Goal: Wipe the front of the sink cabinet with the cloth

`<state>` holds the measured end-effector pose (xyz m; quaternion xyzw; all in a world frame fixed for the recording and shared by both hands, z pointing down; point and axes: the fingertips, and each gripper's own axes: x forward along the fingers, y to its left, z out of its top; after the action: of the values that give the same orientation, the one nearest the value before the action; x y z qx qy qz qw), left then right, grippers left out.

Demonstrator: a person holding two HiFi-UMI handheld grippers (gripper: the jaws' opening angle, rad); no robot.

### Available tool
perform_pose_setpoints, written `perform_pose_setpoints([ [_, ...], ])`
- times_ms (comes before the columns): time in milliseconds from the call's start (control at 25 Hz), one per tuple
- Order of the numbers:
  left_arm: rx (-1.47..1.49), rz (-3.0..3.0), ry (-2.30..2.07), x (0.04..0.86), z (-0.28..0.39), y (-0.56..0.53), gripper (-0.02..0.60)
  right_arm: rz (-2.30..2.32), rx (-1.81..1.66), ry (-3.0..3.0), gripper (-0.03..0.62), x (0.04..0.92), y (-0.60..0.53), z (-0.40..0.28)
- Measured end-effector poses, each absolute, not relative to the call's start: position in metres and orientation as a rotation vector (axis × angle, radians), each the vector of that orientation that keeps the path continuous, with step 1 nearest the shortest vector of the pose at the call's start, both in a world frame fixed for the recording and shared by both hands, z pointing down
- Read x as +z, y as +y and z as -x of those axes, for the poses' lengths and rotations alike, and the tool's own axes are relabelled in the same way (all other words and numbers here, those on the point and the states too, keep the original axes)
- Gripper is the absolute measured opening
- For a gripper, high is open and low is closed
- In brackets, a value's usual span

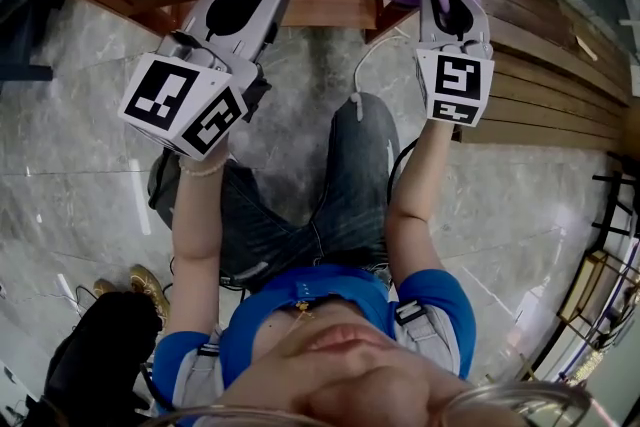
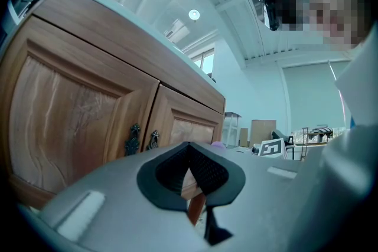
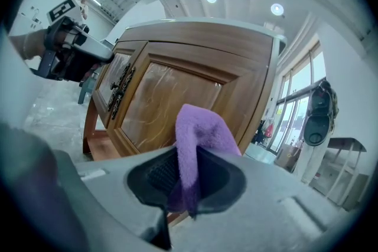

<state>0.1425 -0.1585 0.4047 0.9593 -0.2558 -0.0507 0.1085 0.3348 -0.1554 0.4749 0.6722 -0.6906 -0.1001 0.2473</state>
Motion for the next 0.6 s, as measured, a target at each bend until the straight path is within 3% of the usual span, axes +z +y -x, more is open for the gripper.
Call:
perform_pose_setpoints([
  [600, -0.153, -2.815, -0.757, 0.405, -0.141, -0.162, 0.0, -1.783, -0.171, -1.85, 0.061, 0.531, -0.157, -0.338],
])
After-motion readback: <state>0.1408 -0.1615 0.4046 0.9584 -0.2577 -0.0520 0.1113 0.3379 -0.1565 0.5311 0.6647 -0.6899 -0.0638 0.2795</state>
